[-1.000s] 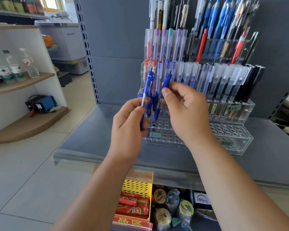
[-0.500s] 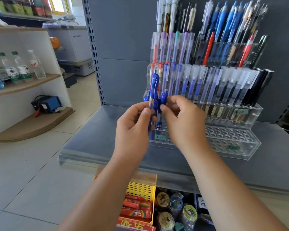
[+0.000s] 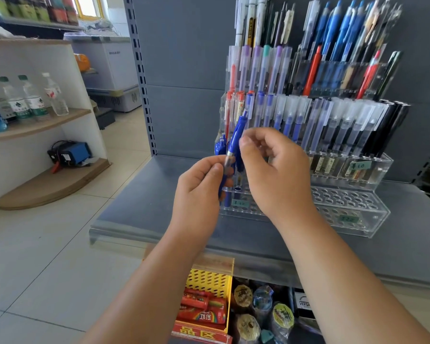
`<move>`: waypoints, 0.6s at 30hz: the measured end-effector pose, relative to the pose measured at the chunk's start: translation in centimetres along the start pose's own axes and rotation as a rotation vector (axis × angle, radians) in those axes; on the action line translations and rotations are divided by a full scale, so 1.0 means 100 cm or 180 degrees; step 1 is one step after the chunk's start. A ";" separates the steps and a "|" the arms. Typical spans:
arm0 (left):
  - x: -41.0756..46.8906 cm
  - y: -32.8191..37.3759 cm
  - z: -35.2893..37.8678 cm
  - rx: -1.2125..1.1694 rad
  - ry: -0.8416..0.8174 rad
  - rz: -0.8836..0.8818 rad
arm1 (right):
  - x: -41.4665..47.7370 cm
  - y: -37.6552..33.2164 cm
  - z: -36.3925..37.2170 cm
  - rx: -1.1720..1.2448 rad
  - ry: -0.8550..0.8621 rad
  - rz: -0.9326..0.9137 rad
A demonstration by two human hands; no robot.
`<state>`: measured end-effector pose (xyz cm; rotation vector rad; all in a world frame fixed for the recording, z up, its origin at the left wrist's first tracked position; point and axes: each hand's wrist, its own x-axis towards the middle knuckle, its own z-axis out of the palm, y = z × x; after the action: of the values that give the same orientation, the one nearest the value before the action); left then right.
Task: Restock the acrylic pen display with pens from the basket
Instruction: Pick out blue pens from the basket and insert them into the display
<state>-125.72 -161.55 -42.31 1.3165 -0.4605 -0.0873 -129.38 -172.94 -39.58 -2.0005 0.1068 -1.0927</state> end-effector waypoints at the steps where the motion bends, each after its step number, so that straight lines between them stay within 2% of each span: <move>1: 0.000 0.000 0.001 -0.0019 -0.0020 0.0016 | 0.000 -0.004 -0.001 0.0218 -0.0105 -0.0010; 4: 0.000 -0.001 0.002 -0.0026 0.0028 0.0066 | 0.000 -0.009 -0.002 0.0721 -0.0363 0.0069; 9: -0.002 0.001 0.004 0.0067 -0.0008 0.0163 | 0.001 -0.009 -0.006 0.1162 -0.0356 0.0280; 18: 0.001 0.000 -0.002 0.0174 0.0331 0.0259 | 0.009 0.000 -0.014 0.0723 -0.0011 0.0097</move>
<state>-125.60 -161.42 -42.30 1.3473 -0.4297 0.0617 -129.90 -174.20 -38.61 -1.7922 0.0105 -1.0338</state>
